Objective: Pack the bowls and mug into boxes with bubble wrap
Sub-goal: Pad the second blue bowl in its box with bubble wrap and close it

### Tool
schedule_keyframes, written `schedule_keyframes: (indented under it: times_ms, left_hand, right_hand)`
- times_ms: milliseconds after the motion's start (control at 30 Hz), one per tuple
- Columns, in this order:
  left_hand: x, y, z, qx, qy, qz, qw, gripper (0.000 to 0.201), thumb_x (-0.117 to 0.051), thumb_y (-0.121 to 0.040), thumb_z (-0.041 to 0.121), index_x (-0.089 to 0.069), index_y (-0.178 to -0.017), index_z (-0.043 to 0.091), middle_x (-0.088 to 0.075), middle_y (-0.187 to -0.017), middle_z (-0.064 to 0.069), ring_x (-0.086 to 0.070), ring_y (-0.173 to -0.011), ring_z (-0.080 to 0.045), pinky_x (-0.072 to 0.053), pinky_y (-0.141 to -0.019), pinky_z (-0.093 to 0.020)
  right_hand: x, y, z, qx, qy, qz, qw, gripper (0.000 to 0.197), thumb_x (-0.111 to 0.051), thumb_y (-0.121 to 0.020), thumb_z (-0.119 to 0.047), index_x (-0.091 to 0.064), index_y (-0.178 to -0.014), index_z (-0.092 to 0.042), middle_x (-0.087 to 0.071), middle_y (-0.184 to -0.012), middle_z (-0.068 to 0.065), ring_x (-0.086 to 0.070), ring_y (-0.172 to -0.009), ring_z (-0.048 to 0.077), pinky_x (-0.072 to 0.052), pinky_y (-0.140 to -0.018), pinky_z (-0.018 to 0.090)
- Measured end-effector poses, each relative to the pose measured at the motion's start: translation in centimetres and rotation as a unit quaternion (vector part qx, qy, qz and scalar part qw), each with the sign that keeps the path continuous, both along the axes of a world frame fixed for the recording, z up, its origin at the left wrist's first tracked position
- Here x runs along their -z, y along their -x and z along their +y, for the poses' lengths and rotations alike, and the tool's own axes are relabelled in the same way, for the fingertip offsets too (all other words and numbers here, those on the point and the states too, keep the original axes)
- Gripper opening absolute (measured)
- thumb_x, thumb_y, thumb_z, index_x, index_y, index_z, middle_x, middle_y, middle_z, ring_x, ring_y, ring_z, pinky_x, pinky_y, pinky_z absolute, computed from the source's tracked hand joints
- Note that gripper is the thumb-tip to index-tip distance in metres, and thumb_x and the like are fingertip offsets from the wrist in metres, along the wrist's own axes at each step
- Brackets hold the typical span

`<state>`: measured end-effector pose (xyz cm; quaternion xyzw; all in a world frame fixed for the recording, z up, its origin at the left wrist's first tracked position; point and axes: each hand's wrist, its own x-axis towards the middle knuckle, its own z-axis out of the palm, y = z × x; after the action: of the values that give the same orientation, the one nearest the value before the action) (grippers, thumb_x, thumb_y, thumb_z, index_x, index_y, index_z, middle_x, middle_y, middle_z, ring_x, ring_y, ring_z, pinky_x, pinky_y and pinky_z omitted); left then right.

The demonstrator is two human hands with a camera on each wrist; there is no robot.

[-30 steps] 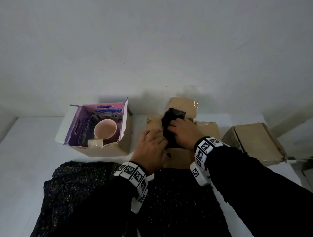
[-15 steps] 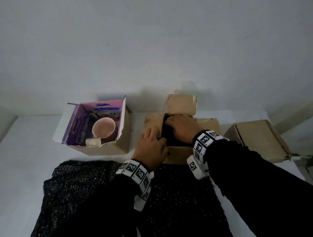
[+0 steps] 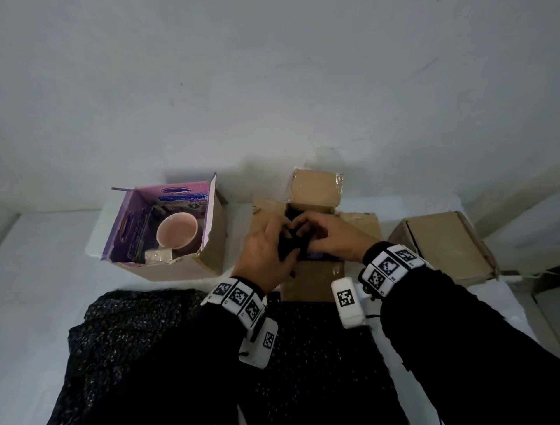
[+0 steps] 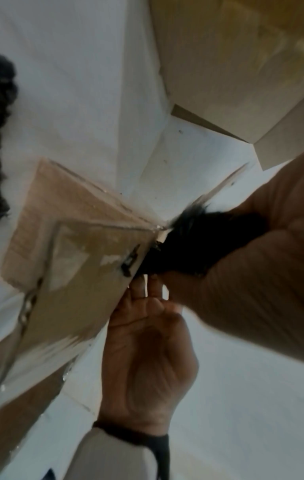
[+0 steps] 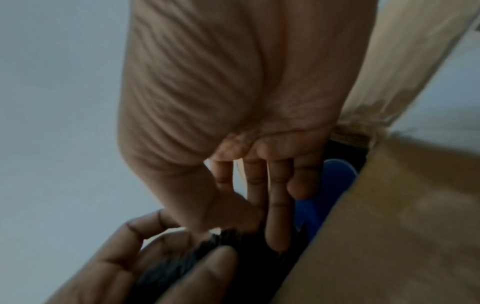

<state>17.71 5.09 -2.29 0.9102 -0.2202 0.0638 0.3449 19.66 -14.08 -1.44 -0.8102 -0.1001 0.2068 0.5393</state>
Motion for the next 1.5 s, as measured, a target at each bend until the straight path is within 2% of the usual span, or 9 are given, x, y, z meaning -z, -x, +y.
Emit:
schedule_keyframes:
  times_ms: [167, 333, 533, 633, 900, 1000, 1200, 1367, 1500]
  left_hand:
    - [-0.4, 0.6, -0.1, 0.055, 0.114, 0.034, 0.991, 0.024, -0.052, -0.085, 0.023, -0.051, -0.108, 0.017, -0.058, -0.095, 0.010, -0.058, -0.090, -0.011, -0.046, -0.078, -0.029]
    - [-0.2, -1.5, 1.0, 0.058, -0.084, -0.016, 0.995, 0.028, -0.037, -0.078, 0.035, -0.062, -0.090, 0.026, -0.057, -0.096, 0.011, -0.051, -0.101, -0.018, -0.027, -0.087, -0.032]
    - [0.5, -3.0, 1.9, 0.084, -0.233, -0.036, 0.968, 0.040, -0.035, -0.083, 0.029, -0.057, -0.117, 0.030, -0.060, -0.115, 0.008, -0.045, -0.115, -0.023, -0.027, -0.094, -0.041]
    - [1.2, -3.0, 1.6, 0.110, -0.285, -0.054, 0.951, 0.048, -0.033, -0.080, 0.031, -0.061, -0.119, 0.031, -0.059, -0.119, 0.004, -0.046, -0.115, -0.030, -0.024, -0.093, -0.042]
    - [0.9, -3.9, 1.7, 0.128, -0.355, -0.081, 0.922, 0.049, -0.030, -0.077, 0.041, -0.073, -0.096, 0.027, -0.058, -0.121, 0.006, -0.043, -0.118, -0.028, -0.031, -0.094, -0.047]
    - [1.0, -3.9, 1.2, 0.130, -0.361, -0.077, 0.920, 0.051, -0.030, -0.077, 0.048, -0.072, -0.095, 0.024, -0.055, -0.124, 0.003, -0.040, -0.120, -0.030, -0.032, -0.093, -0.047]
    - [1.6, -3.9, 1.7, 0.155, -0.331, -0.081, 0.927, 0.046, -0.032, -0.085, 0.051, -0.057, -0.118, 0.031, -0.056, -0.122, 0.004, -0.043, -0.119, -0.032, -0.035, -0.092, -0.048]
    - [1.9, -4.5, 3.1, 0.202, -0.366, -0.119, 0.900, 0.058, -0.023, -0.089, 0.068, -0.066, -0.106, 0.034, -0.052, -0.128, 0.005, -0.039, -0.124, -0.029, -0.028, -0.097, -0.049]
    - [1.3, -4.5, 2.6, 0.234, -0.356, -0.154, 0.891, 0.059, -0.028, -0.089, 0.068, -0.069, -0.098, 0.026, -0.059, -0.120, 0.005, -0.044, -0.122, -0.025, -0.024, -0.103, -0.047]
  right_hand:
    - [1.1, 0.6, -0.8, 0.036, 0.060, -0.078, 0.994, 0.025, -0.072, -0.080, -0.002, -0.070, -0.099, -0.017, -0.072, -0.094, 0.002, -0.068, -0.087, 0.012, -0.056, -0.078, 0.027]
    - [1.5, 0.7, -0.9, 0.069, 0.111, -0.145, 0.981, 0.033, -0.056, -0.083, 0.009, -0.075, -0.091, -0.016, -0.071, -0.101, -0.006, -0.064, -0.098, 0.010, -0.050, -0.089, 0.026]
    - [0.5, 0.6, 0.1, 0.020, 0.116, -0.012, 0.993, 0.028, -0.063, -0.089, -0.041, -0.074, -0.100, -0.017, -0.070, -0.097, -0.002, -0.064, -0.093, 0.013, -0.049, -0.080, 0.024]
    - [0.6, 0.4, 0.6, -0.051, 0.223, -0.056, 0.972, 0.022, -0.070, -0.083, -0.028, -0.067, -0.104, -0.022, -0.058, -0.109, -0.001, -0.056, -0.099, 0.015, -0.046, -0.087, 0.028]
    - [0.8, 0.6, -0.1, -0.010, 0.191, -0.104, 0.976, 0.023, -0.068, -0.079, 0.000, -0.067, -0.088, -0.021, -0.059, -0.098, -0.019, -0.055, -0.094, 0.003, -0.045, -0.082, 0.016]
    - [0.5, 0.9, 0.3, -0.079, 0.224, -0.118, 0.964, 0.025, -0.060, -0.087, -0.004, -0.070, -0.101, -0.022, -0.061, -0.112, -0.012, -0.051, -0.100, 0.006, -0.040, -0.089, 0.019]
    - [0.0, 0.8, 0.2, -0.101, 0.319, -0.067, 0.940, 0.031, -0.039, -0.099, -0.024, -0.064, -0.113, -0.037, -0.035, -0.082, -0.026, -0.034, -0.108, 0.018, -0.026, -0.104, 0.044]
    - [0.0, 1.5, 0.3, -0.116, 0.314, -0.095, 0.937, 0.031, -0.046, -0.095, -0.020, -0.063, -0.119, -0.032, -0.045, -0.094, -0.025, -0.037, -0.109, 0.017, -0.026, -0.100, 0.039]
    - [1.2, 2.0, -0.1, -0.056, 0.298, -0.131, 0.944, 0.028, -0.055, -0.088, -0.023, -0.063, -0.115, -0.025, -0.054, -0.117, 0.000, -0.052, -0.106, 0.020, -0.037, -0.091, 0.034]
